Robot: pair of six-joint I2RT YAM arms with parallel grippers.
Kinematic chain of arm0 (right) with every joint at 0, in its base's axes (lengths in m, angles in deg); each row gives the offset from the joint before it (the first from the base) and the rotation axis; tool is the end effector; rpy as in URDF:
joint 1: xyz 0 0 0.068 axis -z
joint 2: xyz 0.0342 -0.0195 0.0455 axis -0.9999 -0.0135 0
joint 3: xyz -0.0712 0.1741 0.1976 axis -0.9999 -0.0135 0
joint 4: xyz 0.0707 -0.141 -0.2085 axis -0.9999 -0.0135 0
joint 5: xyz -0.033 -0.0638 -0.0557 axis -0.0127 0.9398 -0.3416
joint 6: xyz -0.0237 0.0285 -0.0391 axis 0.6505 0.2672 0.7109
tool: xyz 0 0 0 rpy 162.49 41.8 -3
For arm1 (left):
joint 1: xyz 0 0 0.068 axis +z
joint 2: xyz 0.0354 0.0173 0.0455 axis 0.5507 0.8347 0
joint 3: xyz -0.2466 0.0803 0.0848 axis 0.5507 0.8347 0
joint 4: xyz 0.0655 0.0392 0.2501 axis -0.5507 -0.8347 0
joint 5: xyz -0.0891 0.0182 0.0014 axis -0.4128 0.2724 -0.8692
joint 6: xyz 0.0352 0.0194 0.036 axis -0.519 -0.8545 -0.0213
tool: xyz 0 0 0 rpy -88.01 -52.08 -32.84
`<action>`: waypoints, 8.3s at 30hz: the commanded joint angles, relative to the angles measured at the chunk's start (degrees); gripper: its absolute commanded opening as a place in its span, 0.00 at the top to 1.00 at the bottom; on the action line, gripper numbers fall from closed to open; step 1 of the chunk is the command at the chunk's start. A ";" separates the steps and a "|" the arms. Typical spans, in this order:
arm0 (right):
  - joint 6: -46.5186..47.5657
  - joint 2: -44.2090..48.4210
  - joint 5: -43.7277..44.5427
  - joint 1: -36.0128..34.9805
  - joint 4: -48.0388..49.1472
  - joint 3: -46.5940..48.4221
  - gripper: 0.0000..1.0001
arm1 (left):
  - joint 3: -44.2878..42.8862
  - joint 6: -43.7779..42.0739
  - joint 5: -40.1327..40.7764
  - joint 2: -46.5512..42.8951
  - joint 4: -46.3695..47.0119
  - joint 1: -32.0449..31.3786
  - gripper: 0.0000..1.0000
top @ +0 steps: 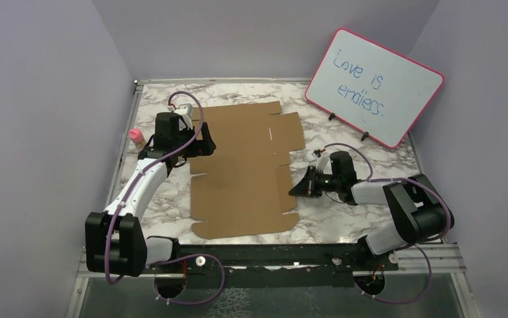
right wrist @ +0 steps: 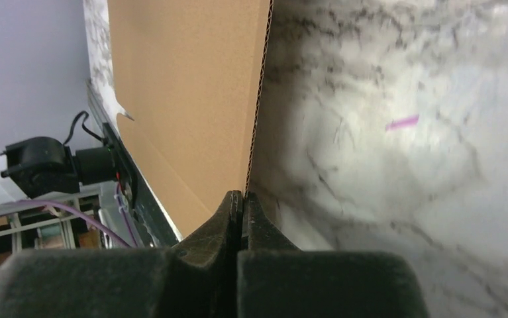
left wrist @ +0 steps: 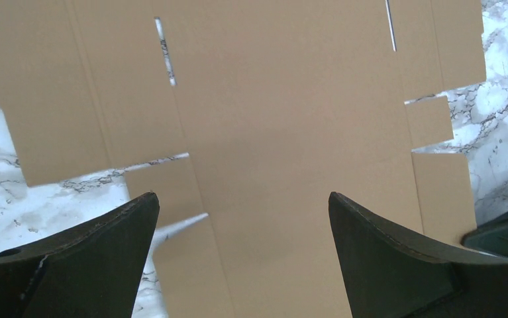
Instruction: Fold the paper box
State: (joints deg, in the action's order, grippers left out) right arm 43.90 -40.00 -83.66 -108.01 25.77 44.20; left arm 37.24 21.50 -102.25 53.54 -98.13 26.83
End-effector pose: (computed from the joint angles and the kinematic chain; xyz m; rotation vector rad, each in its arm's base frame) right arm 0.2255 0.1022 0.1155 -0.0803 2.3991 1.3261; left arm 0.2712 -0.0404 0.2609 0.0097 2.2601 -0.4739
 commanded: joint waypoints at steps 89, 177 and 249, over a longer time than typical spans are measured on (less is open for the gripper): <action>14.24 2.20 2.91 27.67 -22.20 18.90 0.52 | -27.48 3.86 -19.44 33.90 0.34 5.40 0.08; 6.90 -23.93 33.98 -9.61 -7.70 41.55 0.26 | -51.61 0.76 17.22 46.47 -18.33 -11.05 0.31; 2.06 -13.06 20.24 -12.94 7.04 16.46 0.16 | -8.82 2.45 -11.04 25.71 -4.19 8.87 0.31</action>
State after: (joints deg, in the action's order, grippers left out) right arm 45.94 -51.65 -64.29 -120.67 30.80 60.95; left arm 30.86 25.50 -107.04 77.23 -101.56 35.66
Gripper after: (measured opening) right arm 0.842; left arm 0.747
